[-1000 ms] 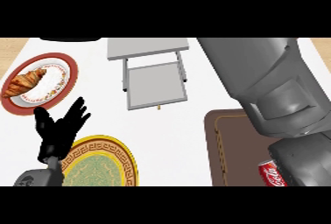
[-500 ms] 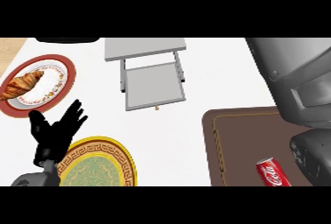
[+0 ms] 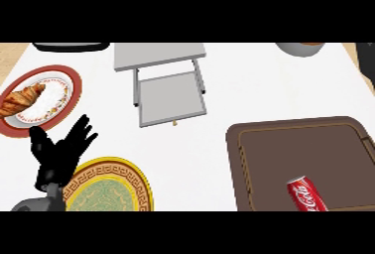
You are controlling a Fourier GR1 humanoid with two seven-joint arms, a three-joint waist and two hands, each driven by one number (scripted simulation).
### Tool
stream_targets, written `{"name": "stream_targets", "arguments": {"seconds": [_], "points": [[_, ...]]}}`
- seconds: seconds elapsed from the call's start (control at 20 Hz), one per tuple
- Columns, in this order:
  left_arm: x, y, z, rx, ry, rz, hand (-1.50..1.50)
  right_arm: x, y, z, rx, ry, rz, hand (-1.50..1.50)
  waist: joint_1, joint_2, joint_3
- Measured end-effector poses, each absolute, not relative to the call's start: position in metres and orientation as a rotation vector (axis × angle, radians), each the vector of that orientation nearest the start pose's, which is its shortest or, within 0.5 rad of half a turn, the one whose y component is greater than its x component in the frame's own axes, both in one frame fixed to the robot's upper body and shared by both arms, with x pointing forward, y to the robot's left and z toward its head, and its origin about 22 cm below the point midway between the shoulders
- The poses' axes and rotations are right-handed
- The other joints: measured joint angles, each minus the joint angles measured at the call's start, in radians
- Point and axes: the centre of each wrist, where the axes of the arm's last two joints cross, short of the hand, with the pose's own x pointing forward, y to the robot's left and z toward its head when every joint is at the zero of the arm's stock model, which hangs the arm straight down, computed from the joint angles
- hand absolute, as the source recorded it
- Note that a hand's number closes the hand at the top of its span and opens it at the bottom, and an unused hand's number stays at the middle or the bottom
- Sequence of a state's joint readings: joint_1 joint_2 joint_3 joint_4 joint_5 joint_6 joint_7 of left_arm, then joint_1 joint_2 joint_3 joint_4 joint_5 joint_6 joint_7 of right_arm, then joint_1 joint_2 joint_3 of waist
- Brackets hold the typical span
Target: Pick the tomato from the tray and place it in the tiered shelf
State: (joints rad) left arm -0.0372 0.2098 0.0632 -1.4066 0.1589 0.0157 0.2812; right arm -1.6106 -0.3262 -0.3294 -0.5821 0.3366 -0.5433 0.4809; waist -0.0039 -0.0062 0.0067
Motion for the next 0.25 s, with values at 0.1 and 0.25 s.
{"name": "stream_targets", "arguments": {"seconds": [0.1,0.25], "points": [[0.248,0.298,-0.015,0.103,-1.174,0.049,0.00,0.449,-0.182,0.387,-0.479,-1.741,-0.320,-1.50,-0.004,-0.001,0.000],[0.249,0.298,-0.016,0.113,-1.165,0.053,0.00,0.443,-0.215,0.386,-0.457,-1.743,-0.309,-1.50,-0.007,-0.003,0.001]]}}
